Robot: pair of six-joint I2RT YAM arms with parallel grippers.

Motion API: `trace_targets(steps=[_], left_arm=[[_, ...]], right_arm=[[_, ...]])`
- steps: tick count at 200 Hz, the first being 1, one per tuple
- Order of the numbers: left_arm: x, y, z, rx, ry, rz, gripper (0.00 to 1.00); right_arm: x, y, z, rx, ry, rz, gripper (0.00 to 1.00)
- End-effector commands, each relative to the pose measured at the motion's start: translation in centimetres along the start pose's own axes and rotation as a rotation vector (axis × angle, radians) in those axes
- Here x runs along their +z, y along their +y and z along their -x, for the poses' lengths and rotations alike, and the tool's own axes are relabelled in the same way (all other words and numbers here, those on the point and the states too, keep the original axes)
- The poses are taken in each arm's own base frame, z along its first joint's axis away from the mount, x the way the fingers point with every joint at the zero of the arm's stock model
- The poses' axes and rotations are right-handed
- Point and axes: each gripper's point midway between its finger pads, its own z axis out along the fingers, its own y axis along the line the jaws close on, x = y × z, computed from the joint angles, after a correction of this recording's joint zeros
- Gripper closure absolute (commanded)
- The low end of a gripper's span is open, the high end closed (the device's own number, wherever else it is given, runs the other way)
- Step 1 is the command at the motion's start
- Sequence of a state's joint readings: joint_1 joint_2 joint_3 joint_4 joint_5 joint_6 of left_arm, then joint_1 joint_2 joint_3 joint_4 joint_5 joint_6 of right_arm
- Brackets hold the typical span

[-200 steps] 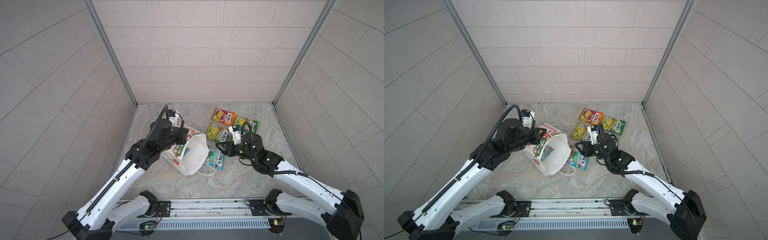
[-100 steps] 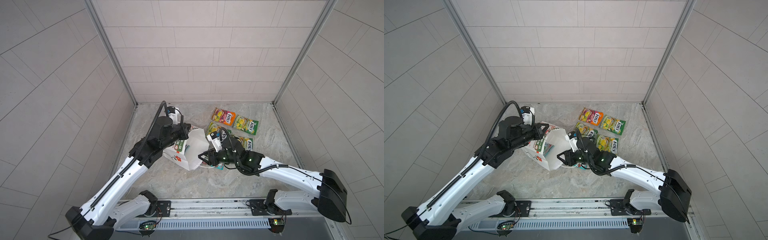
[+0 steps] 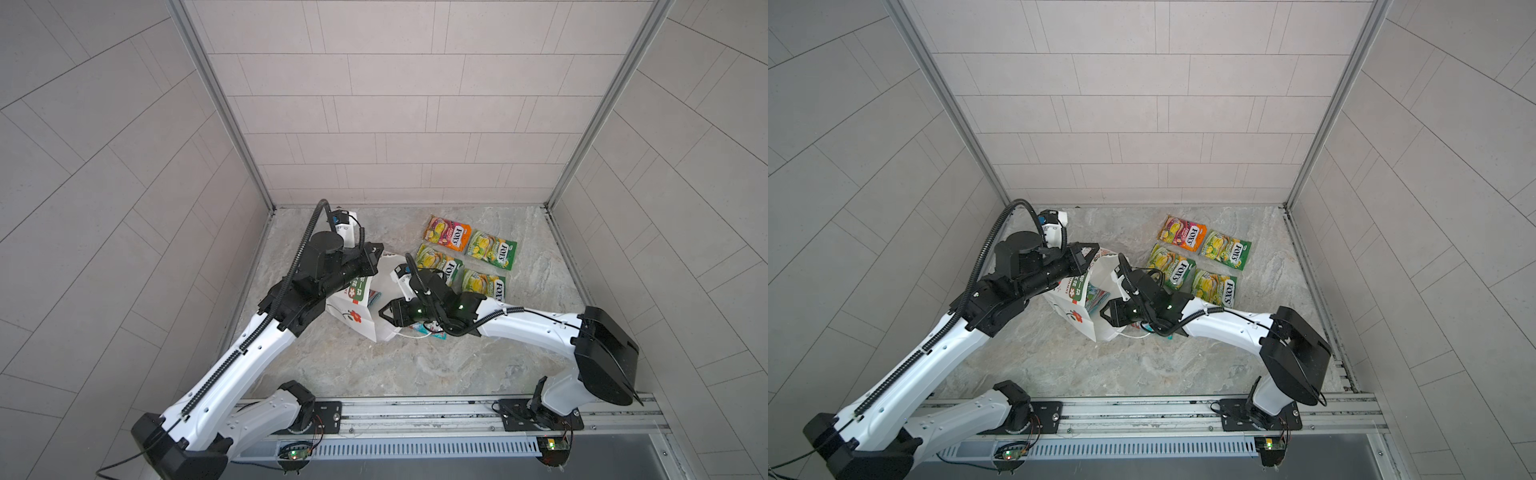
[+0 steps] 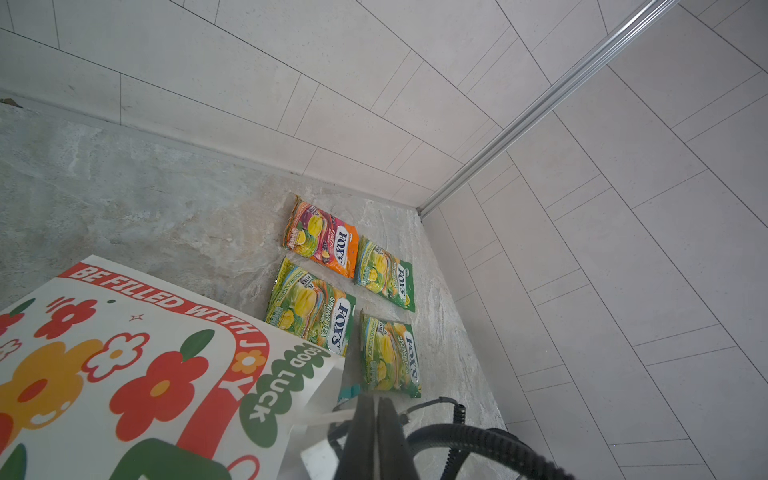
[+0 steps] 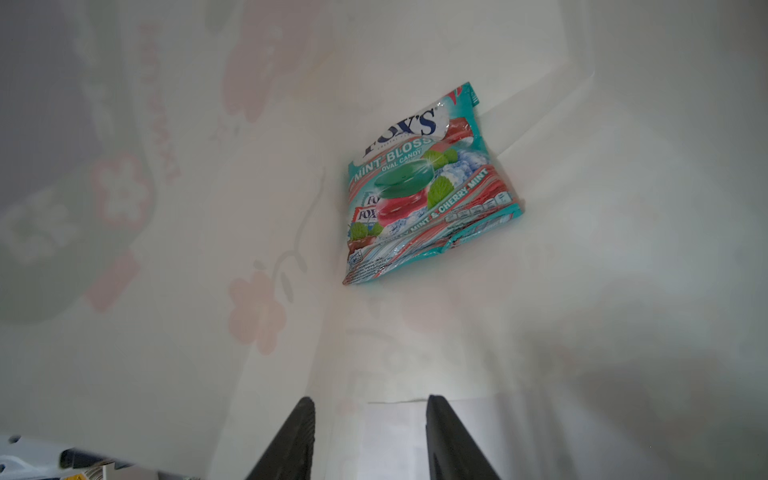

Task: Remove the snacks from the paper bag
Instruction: 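Lower the right gripper into the bag and pinch the last teal Mint Blossom pack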

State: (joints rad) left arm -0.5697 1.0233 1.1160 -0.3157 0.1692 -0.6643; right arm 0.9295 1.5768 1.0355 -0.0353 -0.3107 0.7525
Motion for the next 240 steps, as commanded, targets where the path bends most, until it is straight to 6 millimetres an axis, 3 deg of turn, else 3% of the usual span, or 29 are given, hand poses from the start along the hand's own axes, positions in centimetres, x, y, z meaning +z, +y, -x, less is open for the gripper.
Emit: trace_targets(steps=[1, 57, 113, 185, 240], left_arm=[[-0.6, -1.4, 1.3, -0.006, -0.056, -0.065, 1.0], [-0.9, -1.5, 1.8, -0.007, -0.071, -0.056, 1.0], [-0.4, -1.6, 2.0, -0.03, -0.08, -0.064, 1.0], [0.0, -1.6, 3.0, -0.045, -0.125, -0.059, 1.0], [0.3, -2.1, 3.3, -0.086, -0.127, -0.082, 1.0]], right_arm=[[0.7, -0.8, -0.2, 0.027, 0.031, -0.062, 0.55], [2.1, -3.9, -0.7, 0.055, 0.074, -0.224, 0.52], [3.4, -3.5, -0.2, 0.125, 0.13, -0.261, 0.48], [6.6, -3.3, 0.6, 0.292, 0.077, -0.224, 0.47], [8.4, -4.2, 1.4, 0.363, 0.043, -0.246, 0.47]])
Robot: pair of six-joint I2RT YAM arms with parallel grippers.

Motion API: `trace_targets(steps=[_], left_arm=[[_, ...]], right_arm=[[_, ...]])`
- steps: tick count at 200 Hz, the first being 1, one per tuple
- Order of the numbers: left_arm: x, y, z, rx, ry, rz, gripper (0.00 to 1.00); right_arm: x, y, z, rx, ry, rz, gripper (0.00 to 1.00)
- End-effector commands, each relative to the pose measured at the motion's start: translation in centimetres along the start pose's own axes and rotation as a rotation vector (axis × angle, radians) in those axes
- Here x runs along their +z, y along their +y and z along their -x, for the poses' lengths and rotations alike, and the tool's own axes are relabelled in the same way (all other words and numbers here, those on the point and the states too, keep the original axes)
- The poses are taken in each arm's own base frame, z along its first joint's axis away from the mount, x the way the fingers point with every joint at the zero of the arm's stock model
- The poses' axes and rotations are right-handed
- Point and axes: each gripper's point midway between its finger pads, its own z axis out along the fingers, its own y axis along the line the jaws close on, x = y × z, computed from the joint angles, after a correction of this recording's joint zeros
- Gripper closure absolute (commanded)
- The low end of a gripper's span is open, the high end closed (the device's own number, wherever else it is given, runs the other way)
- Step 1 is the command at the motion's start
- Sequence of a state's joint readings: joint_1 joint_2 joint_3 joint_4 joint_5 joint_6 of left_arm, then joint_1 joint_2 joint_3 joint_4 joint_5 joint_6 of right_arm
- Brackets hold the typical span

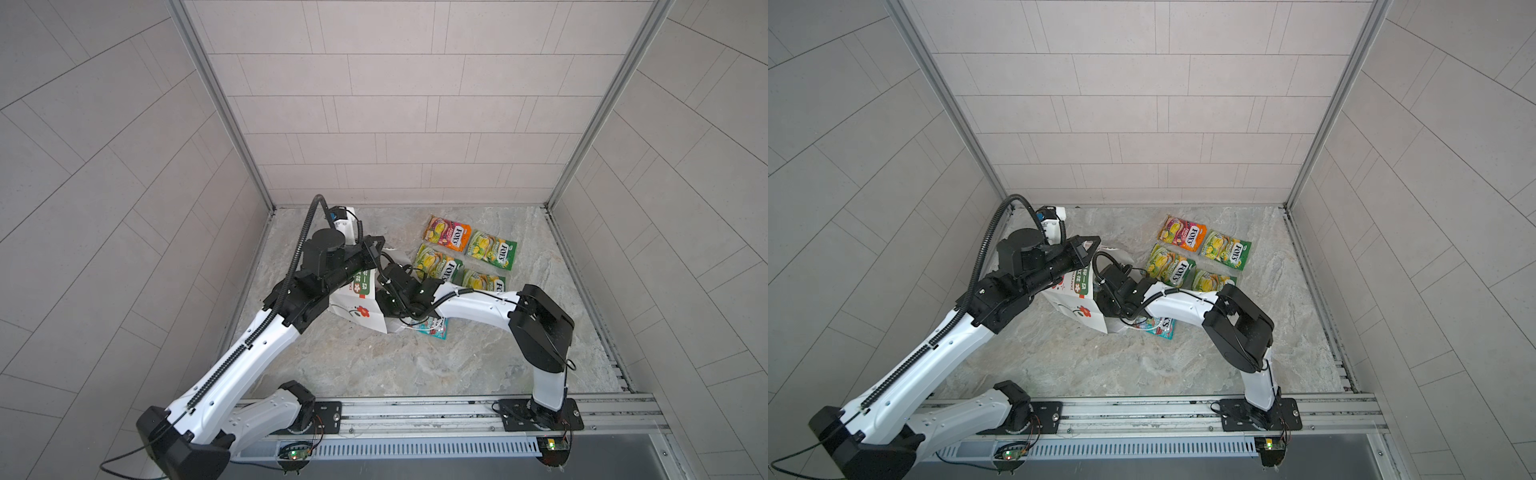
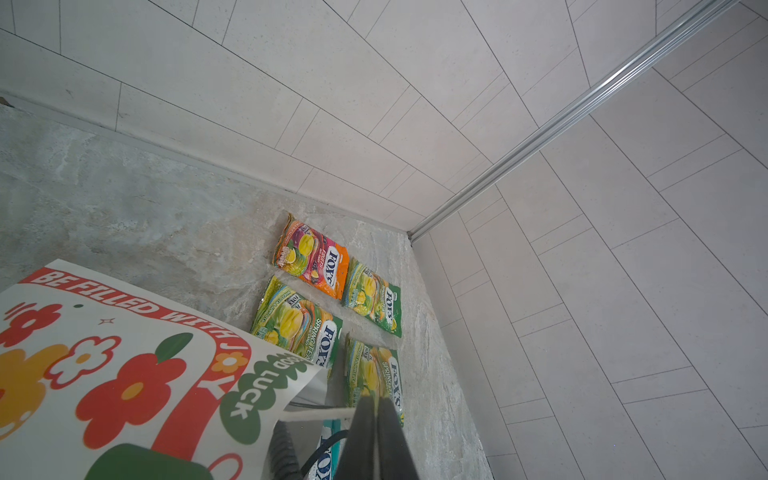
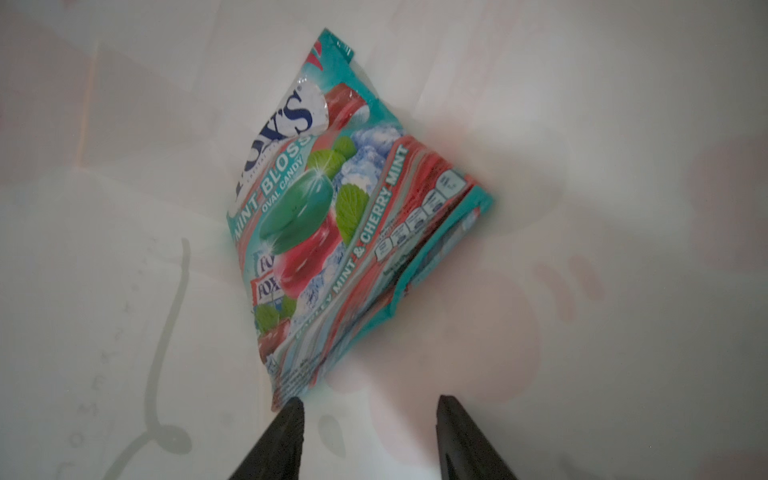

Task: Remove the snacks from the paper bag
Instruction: 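Lower the right gripper into the bag and pinch the last teal Mint Blossom pack, then lift the teal pack with the right gripper while the left holds the bag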

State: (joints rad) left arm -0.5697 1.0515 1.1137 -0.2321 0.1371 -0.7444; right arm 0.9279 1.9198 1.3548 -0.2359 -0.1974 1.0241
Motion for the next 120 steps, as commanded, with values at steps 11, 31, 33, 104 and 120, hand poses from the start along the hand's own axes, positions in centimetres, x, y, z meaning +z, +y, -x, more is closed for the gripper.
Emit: trace_targets(steps=[11, 31, 33, 104, 120], left_arm=[[-0.5, -2.1, 1.8, -0.012, -0.062, -0.081, 1.0], [-0.5, -2.2, 1.8, -0.011, -0.059, -0.082, 1.0], [-0.6, -2.2, 1.8, -0.01, -0.058, -0.083, 1.0], [-0.8, -2.2, 1.7, -0.004, -0.047, -0.077, 1.0], [-0.8, -1.9, 1.5, 0.006, -0.045, -0.064, 1.0]], right_arm=[[1.6, 0.5, 0.9, 0.072, -0.017, 0.016, 0.47], [2.0, 1.0, 1.6, 0.081, -0.04, 0.034, 0.47], [2.1, 1.0, 1.7, 0.083, -0.041, 0.035, 0.47], [4.1, 1.9, 2.9, 0.105, -0.075, 0.097, 0.62], [4.1, 2.5, 3.1, 0.081, -0.073, 0.133, 0.8]])
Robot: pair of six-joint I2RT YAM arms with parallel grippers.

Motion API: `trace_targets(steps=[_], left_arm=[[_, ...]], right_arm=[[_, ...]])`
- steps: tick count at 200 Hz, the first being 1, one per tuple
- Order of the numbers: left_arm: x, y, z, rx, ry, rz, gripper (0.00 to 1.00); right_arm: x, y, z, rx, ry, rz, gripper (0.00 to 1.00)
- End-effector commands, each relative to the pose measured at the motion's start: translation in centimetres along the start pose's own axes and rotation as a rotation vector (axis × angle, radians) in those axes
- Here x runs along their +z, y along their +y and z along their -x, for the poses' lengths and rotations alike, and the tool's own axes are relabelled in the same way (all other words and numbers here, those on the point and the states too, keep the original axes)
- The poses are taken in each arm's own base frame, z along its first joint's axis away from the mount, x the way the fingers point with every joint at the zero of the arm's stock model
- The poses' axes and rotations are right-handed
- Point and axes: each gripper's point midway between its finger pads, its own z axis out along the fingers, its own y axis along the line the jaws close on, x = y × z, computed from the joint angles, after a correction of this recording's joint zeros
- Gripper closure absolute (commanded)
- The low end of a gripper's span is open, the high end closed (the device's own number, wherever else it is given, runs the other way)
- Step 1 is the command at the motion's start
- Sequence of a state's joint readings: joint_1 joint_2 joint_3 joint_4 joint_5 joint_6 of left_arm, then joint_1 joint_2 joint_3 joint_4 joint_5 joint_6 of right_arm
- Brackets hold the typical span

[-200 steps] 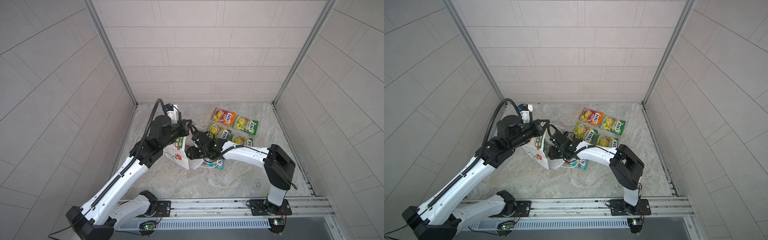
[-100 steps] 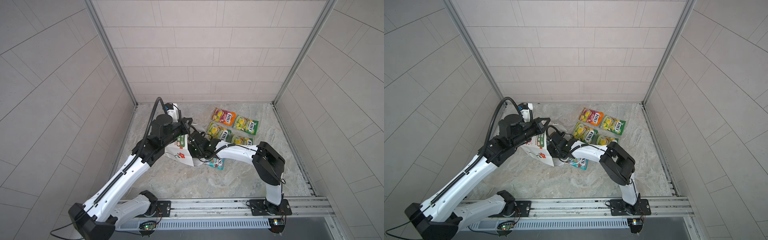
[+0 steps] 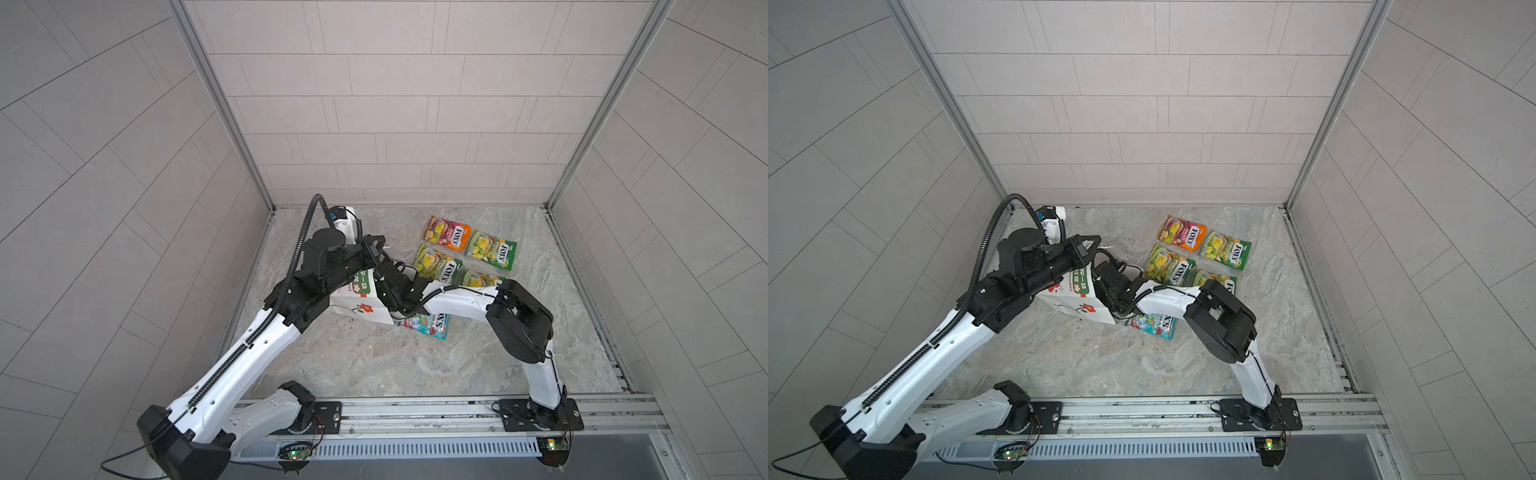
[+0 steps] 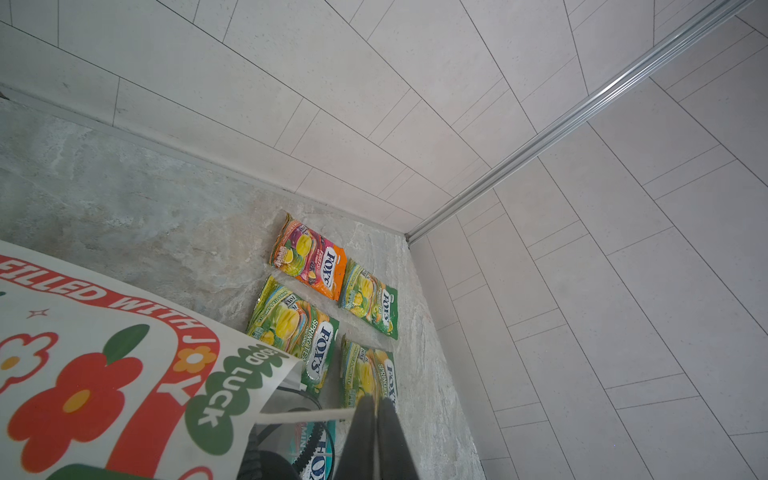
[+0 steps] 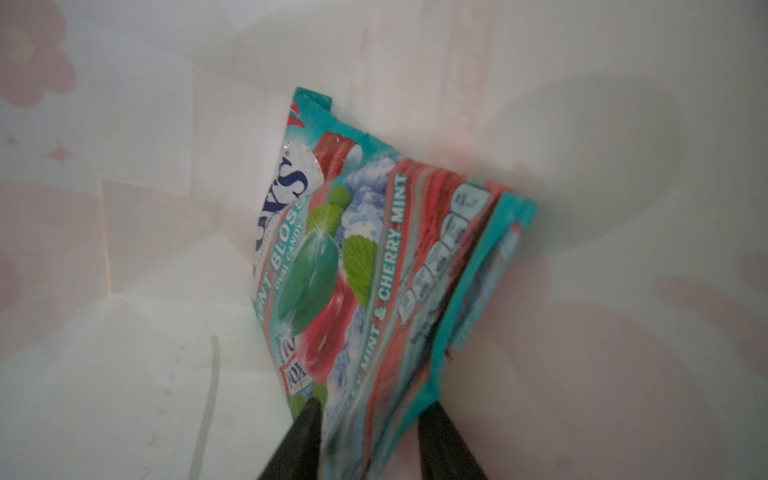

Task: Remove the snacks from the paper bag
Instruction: 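Lift the teal pack with the right gripper while the left holds the bag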

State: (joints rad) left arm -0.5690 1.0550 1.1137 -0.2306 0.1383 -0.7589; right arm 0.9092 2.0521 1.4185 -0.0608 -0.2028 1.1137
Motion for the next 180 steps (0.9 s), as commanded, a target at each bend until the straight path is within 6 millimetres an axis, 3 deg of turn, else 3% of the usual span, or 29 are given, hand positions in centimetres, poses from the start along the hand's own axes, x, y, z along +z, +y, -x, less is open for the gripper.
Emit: trace_targets(steps=[1, 23, 180], left_arm=[[-1.0, -1.9, 1.6, 0.022, -0.047, -0.066, 1.0], [-1.2, -1.1, 1.5, 0.032, -0.052, -0.026, 1.0], [-3.8, 3.0, 1.9, 0.208, -0.075, 0.219, 1.0]], right_arm=[[0.4, 1.1, 0.3, -0.014, -0.004, 0.05, 0.81], [-0.2, 1.4, 0.7, -0.045, -0.015, 0.063, 1.0], [-10.6, 4.4, 3.3, -0.164, -0.067, 0.209, 1.0]])
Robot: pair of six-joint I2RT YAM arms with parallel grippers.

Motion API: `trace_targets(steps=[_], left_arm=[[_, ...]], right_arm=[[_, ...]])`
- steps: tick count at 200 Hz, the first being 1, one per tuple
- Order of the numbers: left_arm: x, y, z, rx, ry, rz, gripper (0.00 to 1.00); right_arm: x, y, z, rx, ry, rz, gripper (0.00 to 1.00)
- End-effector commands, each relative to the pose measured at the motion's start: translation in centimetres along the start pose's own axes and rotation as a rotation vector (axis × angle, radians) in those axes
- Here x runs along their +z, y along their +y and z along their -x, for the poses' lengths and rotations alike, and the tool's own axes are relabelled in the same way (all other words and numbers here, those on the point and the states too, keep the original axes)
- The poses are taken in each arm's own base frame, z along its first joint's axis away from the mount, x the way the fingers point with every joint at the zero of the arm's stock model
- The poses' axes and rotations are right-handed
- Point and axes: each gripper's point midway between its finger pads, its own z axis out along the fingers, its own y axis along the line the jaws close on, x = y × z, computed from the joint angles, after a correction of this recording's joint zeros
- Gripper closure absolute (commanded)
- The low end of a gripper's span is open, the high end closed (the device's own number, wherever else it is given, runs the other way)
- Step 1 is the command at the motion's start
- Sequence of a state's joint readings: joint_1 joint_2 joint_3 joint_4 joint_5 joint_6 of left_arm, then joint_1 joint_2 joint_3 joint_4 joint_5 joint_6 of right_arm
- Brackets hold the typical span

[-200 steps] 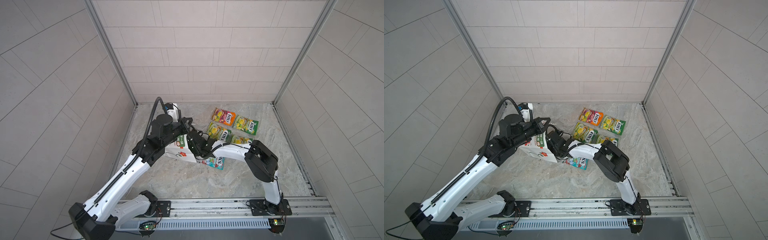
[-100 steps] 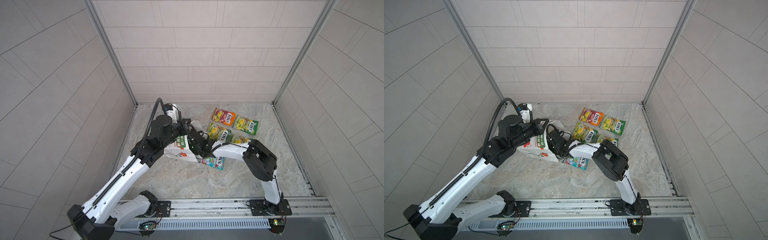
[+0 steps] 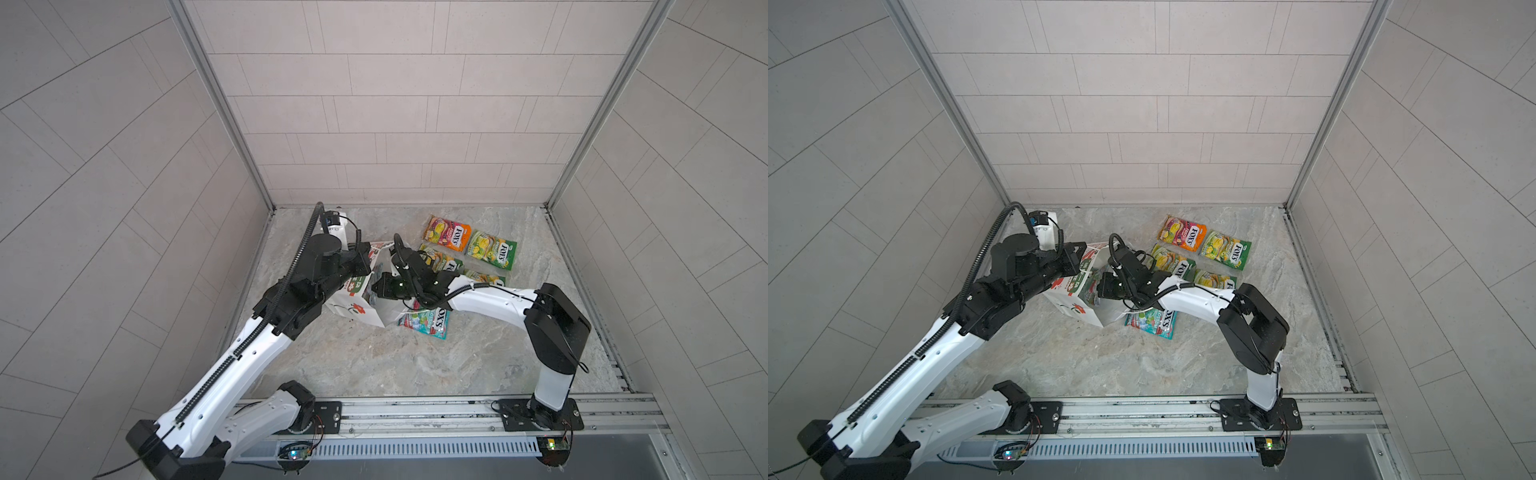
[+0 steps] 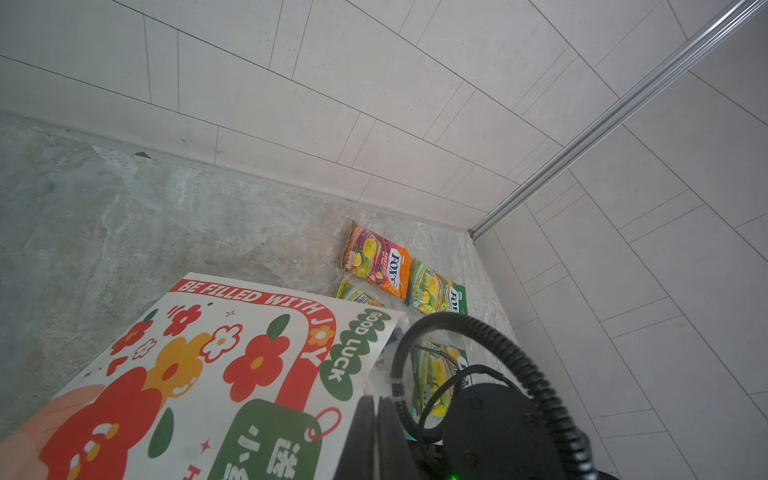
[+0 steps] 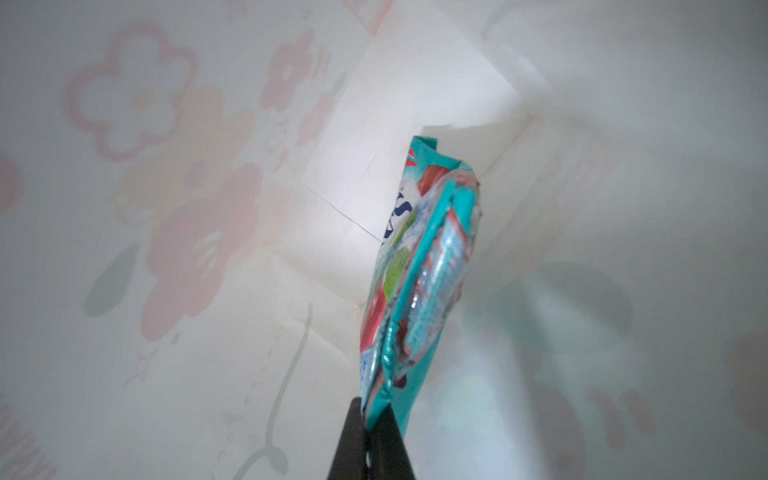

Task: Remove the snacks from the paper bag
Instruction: 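Lift the teal pack with the right gripper while the left holds the bag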

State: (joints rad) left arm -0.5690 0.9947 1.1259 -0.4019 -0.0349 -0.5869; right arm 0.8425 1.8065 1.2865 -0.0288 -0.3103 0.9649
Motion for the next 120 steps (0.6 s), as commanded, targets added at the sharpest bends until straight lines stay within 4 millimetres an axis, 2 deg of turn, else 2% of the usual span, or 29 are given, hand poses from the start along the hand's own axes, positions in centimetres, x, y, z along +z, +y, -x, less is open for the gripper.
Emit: trace_targets(steps=[1, 72, 120], left_arm=[[-1.3, 0.1, 1.6, 0.029, -0.047, 0.024, 1.0], [-1.2, 0.3, 1.3, 0.036, -0.037, 0.036, 1.0], [-0.9, 0.2, 1.1, 0.037, -0.023, 0.029, 1.0]], right_arm=[[-2.7, 2.2, 1.1, -0.04, -0.029, 0.053, 1.0], [-8.2, 4.5, 2.9, -0.129, -0.114, 0.06, 1.0], [-11.1, 5.9, 4.1, -0.158, -0.176, 0.092, 1.0]])
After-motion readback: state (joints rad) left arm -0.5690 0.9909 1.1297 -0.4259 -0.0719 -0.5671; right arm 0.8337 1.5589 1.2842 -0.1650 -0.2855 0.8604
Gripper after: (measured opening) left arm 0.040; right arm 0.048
